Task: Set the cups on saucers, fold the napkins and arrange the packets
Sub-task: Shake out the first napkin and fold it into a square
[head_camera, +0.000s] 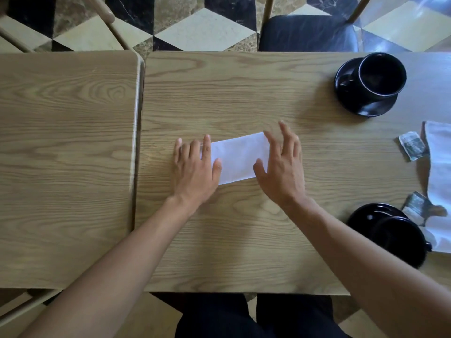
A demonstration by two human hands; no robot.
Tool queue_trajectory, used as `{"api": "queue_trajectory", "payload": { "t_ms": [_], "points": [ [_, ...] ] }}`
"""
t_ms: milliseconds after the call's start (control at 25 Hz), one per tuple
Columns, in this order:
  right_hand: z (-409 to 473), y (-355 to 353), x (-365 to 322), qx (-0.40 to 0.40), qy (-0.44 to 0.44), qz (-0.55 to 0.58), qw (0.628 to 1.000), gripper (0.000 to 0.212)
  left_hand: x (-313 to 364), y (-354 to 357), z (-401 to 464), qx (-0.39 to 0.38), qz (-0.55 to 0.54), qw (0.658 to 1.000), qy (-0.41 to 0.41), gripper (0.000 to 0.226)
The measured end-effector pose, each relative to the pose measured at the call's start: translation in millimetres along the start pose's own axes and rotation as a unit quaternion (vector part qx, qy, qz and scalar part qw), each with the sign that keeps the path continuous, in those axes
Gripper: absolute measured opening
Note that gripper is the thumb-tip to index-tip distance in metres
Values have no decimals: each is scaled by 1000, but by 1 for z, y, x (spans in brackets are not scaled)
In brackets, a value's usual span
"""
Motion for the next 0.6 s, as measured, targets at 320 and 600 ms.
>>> {"api": "queue_trajectory", "payload": {
  "t_ms": [320,600],
  "points": [
    [-81,-3,-32,-93,171,100,976,46,-25,-18,-64,-65,-129,964,-223,23],
    [-123,-3,-44,-147,352,182,906,42,-4,-26,-155,-89,-305,846,-428,28]
  ]
}}
Point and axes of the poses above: each hand's wrist, its own z-axis towards the middle knuckle, its own y-axis out of the palm, x = y × z, the point moved 6 cm from there along z, towards the middle knuckle, and after that the axes turned 14 degrees about x, right-handed, at the moved point
